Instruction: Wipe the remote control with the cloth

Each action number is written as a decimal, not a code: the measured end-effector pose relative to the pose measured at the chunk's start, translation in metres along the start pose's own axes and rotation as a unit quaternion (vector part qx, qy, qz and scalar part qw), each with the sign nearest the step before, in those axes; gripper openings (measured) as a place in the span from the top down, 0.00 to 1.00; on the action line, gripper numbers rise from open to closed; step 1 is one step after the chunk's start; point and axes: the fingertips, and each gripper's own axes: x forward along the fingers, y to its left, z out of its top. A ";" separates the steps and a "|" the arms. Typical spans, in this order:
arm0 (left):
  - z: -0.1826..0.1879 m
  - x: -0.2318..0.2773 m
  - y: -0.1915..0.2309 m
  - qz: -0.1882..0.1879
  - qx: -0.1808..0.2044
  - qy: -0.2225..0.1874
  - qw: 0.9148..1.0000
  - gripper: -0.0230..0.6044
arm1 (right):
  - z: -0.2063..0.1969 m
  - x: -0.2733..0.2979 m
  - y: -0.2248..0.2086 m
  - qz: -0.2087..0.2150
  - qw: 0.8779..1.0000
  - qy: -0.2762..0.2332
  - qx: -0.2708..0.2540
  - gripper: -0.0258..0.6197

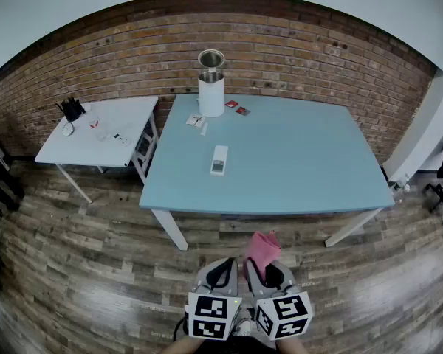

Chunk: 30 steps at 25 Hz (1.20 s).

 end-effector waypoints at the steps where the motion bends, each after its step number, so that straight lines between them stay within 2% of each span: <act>1: 0.000 0.000 -0.001 0.000 0.000 0.000 1.000 0.97 | -0.001 0.000 -0.001 0.000 1.000 0.000 0.000 0.85; 13: 0.001 0.021 -0.015 0.007 -0.002 0.006 1.000 0.97 | -0.003 0.001 -0.024 0.012 1.000 0.001 0.003 0.85; 24: 0.000 0.048 -0.033 0.040 -0.013 0.013 0.999 0.97 | -0.009 0.009 -0.058 0.052 0.999 0.012 -0.001 0.85; 30: 0.004 0.065 -0.017 0.061 -0.022 0.010 0.998 0.97 | -0.005 0.032 -0.067 0.071 0.997 0.014 -0.006 0.85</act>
